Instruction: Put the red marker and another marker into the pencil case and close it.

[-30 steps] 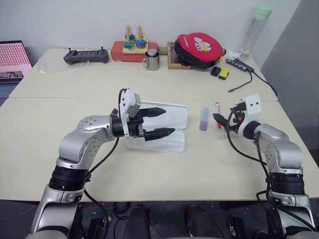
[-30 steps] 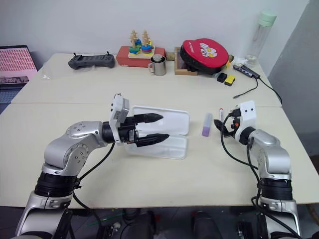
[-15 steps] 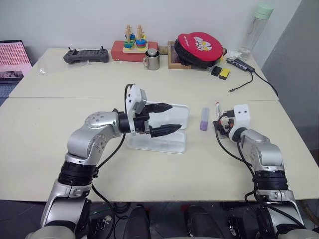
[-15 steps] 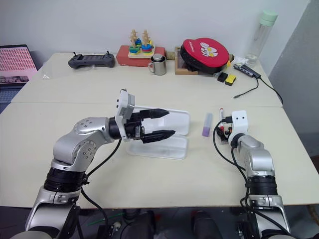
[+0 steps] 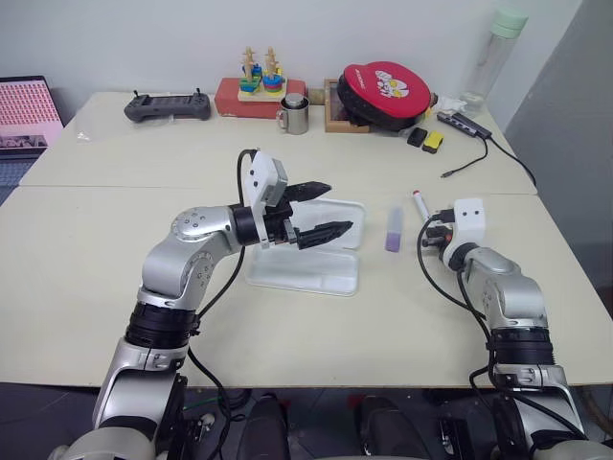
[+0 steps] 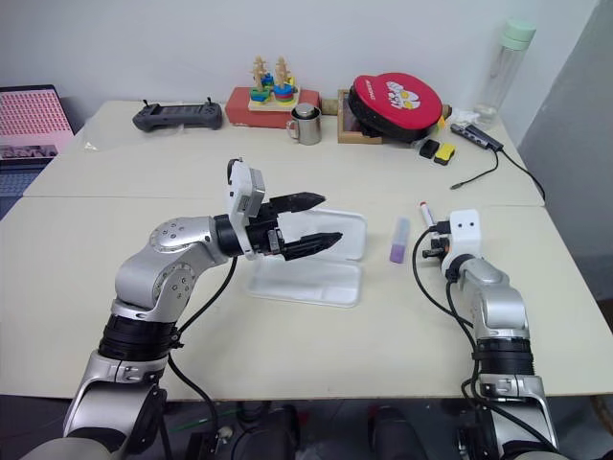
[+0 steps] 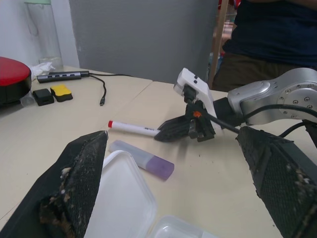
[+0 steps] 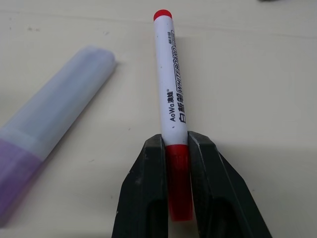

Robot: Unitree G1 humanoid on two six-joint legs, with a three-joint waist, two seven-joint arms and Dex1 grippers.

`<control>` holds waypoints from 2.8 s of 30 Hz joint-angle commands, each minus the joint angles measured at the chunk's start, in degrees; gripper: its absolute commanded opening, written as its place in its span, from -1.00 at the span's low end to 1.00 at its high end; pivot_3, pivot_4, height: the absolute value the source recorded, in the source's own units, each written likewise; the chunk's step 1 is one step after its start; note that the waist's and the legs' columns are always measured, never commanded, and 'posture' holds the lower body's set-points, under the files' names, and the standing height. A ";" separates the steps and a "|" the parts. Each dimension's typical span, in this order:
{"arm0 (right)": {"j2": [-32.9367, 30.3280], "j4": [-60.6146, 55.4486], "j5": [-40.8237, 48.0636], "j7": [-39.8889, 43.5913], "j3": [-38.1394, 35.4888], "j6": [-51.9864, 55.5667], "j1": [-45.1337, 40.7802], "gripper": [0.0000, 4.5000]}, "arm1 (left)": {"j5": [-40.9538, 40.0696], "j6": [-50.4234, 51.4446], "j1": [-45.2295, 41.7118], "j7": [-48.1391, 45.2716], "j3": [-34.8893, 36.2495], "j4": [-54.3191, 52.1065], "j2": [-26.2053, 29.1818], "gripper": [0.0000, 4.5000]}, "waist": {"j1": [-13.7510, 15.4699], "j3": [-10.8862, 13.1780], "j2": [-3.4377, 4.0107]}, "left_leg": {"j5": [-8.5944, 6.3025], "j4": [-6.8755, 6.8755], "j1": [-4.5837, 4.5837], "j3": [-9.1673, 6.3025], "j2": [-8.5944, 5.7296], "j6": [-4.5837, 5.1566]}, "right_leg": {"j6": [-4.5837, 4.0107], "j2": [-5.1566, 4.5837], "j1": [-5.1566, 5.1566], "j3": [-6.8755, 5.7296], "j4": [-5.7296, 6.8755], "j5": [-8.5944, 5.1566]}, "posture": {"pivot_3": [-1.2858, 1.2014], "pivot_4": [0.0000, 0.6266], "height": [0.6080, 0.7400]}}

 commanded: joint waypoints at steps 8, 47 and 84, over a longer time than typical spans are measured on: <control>-7.43 -18.10 9.47 26.49 10.83 -5.33 -6.04 -0.88 | -2.86 3.37 11.43 -4.25 11.42 -5.18 14.21 1.00 | -1.60 0.07 0.11 | -0.01 -0.14 0.02 0.01 0.04 0.01 | -0.12 0.03 -0.08 0.05 0.02 -0.05 | 0.03 -0.52 1.00; -2.77 -13.04 8.84 25.80 6.36 -2.77 -6.42 0.95 | -7.55 6.70 14.41 1.54 8.68 -14.11 11.12 1.00 | 1.24 0.11 0.01 | -0.02 -0.02 -0.06 -0.01 0.06 -0.02 | -0.13 0.00 -0.07 -0.10 0.03 -0.06 | 0.03 -0.52 1.00; 8.91 -1.58 -4.63 -11.27 6.62 11.84 -0.97 -0.03 | 0.61 -0.19 2.83 4.78 1.06 -6.58 -0.91 1.00 | 0.72 0.06 -0.02 | 0.00 0.10 0.21 -0.05 0.01 0.01 | 0.09 0.00 0.27 -0.04 0.01 0.04 | 0.03 -0.52 1.00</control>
